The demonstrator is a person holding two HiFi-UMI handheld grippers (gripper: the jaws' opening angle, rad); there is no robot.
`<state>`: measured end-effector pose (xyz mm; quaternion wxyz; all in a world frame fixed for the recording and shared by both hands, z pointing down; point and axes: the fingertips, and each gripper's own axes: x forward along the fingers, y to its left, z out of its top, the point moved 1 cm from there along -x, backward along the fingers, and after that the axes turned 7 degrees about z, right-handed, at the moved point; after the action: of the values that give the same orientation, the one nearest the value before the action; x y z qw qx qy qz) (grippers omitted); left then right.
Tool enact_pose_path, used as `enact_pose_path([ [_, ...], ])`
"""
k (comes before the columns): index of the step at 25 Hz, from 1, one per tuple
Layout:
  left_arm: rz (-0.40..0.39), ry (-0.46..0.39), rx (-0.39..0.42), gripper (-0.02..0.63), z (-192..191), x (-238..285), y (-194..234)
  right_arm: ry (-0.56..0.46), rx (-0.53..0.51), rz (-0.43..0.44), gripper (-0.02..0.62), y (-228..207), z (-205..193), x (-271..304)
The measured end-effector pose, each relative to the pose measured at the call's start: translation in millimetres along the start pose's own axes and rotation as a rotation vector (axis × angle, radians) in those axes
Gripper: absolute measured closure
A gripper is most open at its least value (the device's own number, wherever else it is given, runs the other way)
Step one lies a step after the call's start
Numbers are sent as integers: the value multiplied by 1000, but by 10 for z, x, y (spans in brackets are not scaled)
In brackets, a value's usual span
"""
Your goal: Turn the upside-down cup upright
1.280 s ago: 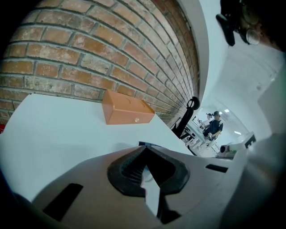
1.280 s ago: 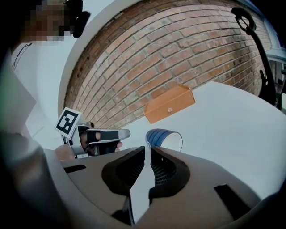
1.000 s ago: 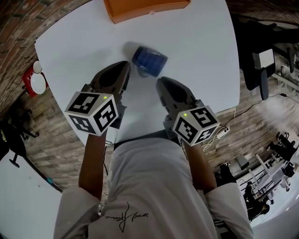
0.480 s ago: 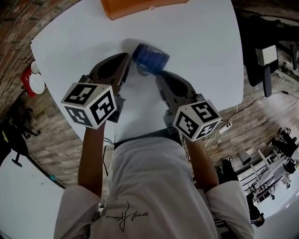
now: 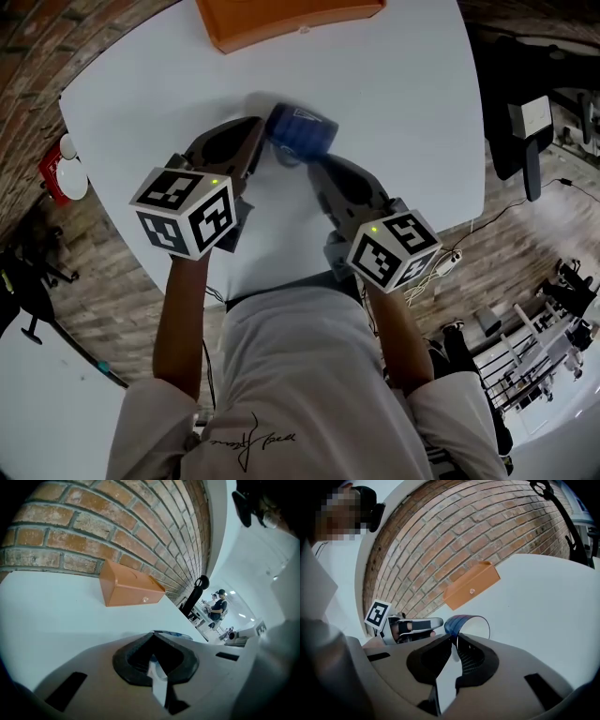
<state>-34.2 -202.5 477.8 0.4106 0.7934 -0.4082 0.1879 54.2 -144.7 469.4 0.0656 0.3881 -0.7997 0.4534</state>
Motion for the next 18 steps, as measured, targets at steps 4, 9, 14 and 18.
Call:
enact_pose_path([
  [4,-40,-4,-1,595,30,-16,-52,-9,26,14,572,17,-9,13],
  [9,-40,3,12,595,11,26,-23,-13,29,13,572,28,-15,30],
  [14,-43,-3,0,595,20,42,-2,-11,28,13,572,37,-9,43],
  [18,-47,2,-3,595,7,44,-11,-1,26,19,574,42,-20,28],
])
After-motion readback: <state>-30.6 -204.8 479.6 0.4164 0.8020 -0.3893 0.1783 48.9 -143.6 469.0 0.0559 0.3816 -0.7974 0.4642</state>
